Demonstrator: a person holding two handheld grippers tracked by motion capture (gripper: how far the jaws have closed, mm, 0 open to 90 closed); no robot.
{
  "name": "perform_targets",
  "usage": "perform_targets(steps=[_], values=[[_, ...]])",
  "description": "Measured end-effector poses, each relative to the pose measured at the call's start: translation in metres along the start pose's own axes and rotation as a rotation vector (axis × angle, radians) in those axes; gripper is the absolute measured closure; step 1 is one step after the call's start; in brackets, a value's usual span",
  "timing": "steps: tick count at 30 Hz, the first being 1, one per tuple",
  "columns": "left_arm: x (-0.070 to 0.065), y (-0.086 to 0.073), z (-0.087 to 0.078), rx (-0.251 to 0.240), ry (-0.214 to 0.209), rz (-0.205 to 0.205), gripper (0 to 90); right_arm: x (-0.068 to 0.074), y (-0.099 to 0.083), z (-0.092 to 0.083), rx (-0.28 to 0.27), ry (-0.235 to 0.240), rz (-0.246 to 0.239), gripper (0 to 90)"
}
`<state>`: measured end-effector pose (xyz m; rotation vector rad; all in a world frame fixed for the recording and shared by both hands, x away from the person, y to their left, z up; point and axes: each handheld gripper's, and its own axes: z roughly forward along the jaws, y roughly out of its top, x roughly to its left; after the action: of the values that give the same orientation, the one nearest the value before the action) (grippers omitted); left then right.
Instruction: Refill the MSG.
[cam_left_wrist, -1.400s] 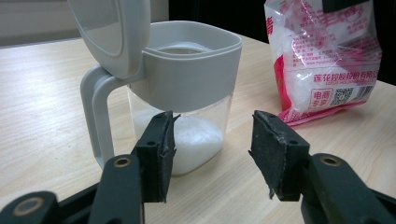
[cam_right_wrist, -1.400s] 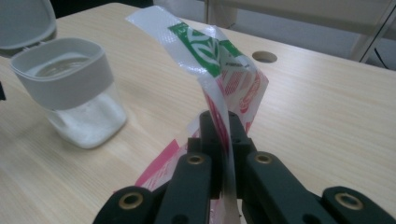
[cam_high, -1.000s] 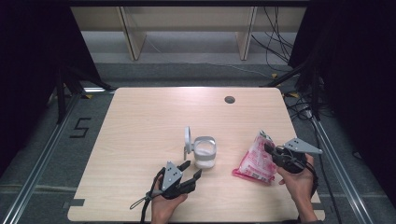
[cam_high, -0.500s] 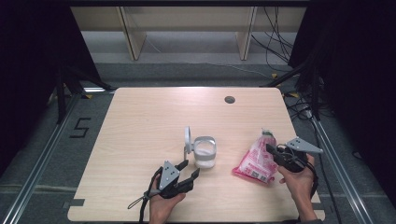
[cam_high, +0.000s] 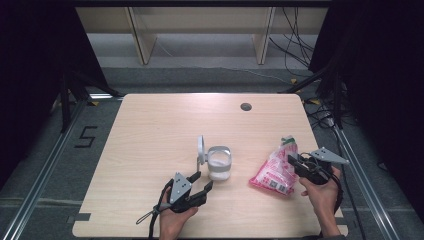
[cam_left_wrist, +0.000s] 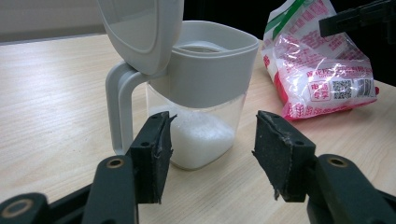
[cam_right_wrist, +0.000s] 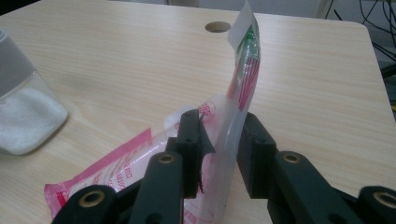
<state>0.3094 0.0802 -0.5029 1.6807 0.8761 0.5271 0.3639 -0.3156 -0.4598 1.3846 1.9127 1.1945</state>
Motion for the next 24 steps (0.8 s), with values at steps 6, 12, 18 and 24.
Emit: perform_targets(steps=[6,12,18,24], values=[[0.001,0.0,-0.001,-0.002,0.004,-0.004,45.5,-0.006,0.001,-0.004,-0.014,-0.073,0.003,60.7],[0.001,0.0,-0.002,-0.007,0.008,-0.031,44.3,-0.004,0.006,-0.011,-0.048,-0.158,0.022,46.4],[0.005,0.002,-0.005,-0.003,0.014,-0.011,43.6,0.0,0.008,-0.016,-0.109,-0.174,0.026,42.0],[0.011,0.005,-0.009,-0.012,0.018,-0.016,43.6,0.02,0.01,-0.015,-0.113,-0.115,0.013,41.8]])
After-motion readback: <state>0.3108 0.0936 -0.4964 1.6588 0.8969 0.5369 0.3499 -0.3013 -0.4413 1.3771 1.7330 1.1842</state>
